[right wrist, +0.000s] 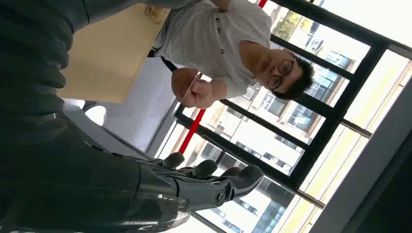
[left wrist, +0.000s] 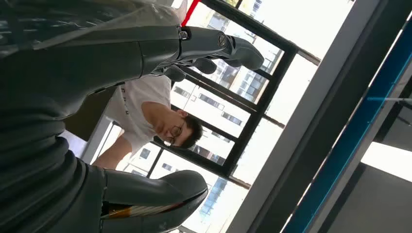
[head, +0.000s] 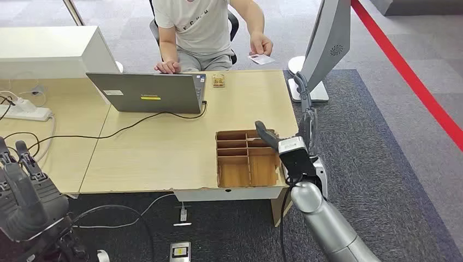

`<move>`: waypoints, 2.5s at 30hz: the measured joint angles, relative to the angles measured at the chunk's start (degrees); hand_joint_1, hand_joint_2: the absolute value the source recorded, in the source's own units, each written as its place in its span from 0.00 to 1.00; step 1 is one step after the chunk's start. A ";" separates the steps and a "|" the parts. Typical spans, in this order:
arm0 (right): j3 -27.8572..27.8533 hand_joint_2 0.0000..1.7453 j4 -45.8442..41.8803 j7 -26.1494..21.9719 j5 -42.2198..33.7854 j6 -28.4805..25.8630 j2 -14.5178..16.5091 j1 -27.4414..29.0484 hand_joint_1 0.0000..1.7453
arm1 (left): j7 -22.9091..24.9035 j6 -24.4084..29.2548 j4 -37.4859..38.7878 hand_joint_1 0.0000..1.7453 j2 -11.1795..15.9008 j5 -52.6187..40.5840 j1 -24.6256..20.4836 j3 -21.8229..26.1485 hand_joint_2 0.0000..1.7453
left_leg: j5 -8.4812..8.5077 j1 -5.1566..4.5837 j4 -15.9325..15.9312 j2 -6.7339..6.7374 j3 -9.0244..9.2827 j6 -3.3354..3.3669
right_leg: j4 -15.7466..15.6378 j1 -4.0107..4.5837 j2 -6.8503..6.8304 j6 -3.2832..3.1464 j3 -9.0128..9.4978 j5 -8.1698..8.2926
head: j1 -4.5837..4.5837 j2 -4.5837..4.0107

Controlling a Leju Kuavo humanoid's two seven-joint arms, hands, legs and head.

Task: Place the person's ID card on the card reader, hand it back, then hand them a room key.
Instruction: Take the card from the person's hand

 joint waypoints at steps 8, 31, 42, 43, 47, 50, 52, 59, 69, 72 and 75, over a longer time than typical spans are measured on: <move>0.70 1.00 12.66 0.82 2.83 1.27 0.80 -7.84 0.00 | 0.00 -1.23 1.27 0.00 -1.07 0.58 -1.30 0.00 1.00 | 0.02 0.01 0.00 -0.03 -0.02 0.01 | 0.03 0.01 0.00 0.01 0.01 0.03 | 0.00 0.00; 7.56 1.00 45.45 4.25 6.60 4.54 10.40 -21.41 0.18 | 0.00 -9.83 5.68 0.00 -7.34 -0.45 -2.10 1.85 1.00 | 0.03 0.01 0.01 -0.02 -0.06 0.01 | 0.04 0.01 -0.02 0.01 -0.04 0.02 | 0.00 0.00; 9.16 1.00 50.60 6.16 6.56 4.81 11.32 -22.98 1.00 | 0.00 -12.63 6.91 0.00 -8.88 -1.56 -1.98 4.29 1.00 | 0.03 0.00 0.03 -0.03 -0.05 0.01 | 0.04 0.00 -0.02 0.01 -0.04 0.03 | -0.01 0.00; 9.21 1.00 50.86 6.32 6.57 4.81 11.35 -23.04 1.00 | 0.00 -12.69 6.94 0.00 -8.90 -1.59 -1.96 4.45 1.00 | 0.03 0.00 0.03 -0.03 -0.05 0.01 | 0.04 0.01 -0.02 0.01 -0.04 0.03 | -0.01 0.00; 9.25 1.00 51.57 6.59 6.57 4.81 11.43 -23.24 1.00 | 0.00 -12.79 7.04 0.00 -8.95 -1.59 -1.89 4.96 1.00 | 0.03 0.00 0.03 -0.02 -0.05 0.01 | 0.04 0.01 -0.02 0.01 -0.04 0.03 | -0.01 0.00; 9.25 1.00 51.60 6.59 6.57 4.81 11.43 -23.25 1.00 | 0.00 -12.79 7.04 0.00 -8.95 -1.59 -1.89 4.99 1.00 | 0.03 0.00 0.03 -0.02 -0.05 0.01 | 0.04 0.01 -0.02 0.01 -0.04 0.03 | -0.01 0.00; 9.25 1.00 51.69 6.60 6.57 4.81 11.43 -23.28 1.00 | 0.00 -12.79 7.06 0.00 -8.96 -1.59 -1.88 5.03 1.00 | 0.03 0.00 0.03 -0.02 -0.05 0.01 | 0.04 0.01 -0.02 0.01 -0.04 0.03 | -0.01 0.00; 9.28 1.00 53.03 6.63 6.56 4.52 11.48 -23.56 1.00 | 0.00 -12.95 7.86 0.00 -9.02 -1.44 -1.91 5.88 1.00 | 0.03 0.00 0.04 -0.02 -0.04 0.02 | 0.04 0.00 -0.02 0.01 -0.05 0.03 | -0.01 0.00; 9.66 1.00 53.10 6.63 6.67 3.29 11.46 -23.67 1.00 | 0.00 -12.56 7.93 0.00 -9.03 -1.21 -1.92 6.17 1.00 | 0.03 0.00 0.04 -0.02 -0.04 0.02 | 0.04 0.01 -0.02 0.01 -0.05 0.03 | -0.01 0.00; 9.69 1.00 53.10 6.64 6.86 2.41 11.41 -23.93 1.00 | 0.00 -12.39 7.93 0.00 -9.04 -1.18 -1.93 6.21 1.00 | 0.03 0.00 0.04 -0.02 -0.04 0.02 | 0.03 0.00 -0.01 0.01 -0.06 0.03 | 0.00 0.00; 9.73 1.00 53.10 6.95 6.87 0.84 11.14 -24.59 1.00 | 0.00 -12.13 7.93 0.00 -9.04 -1.14 -1.94 6.23 1.00 | 0.03 0.00 0.04 -0.01 -0.04 0.02 | 0.03 0.00 -0.01 0.01 -0.06 0.03 | 0.00 0.00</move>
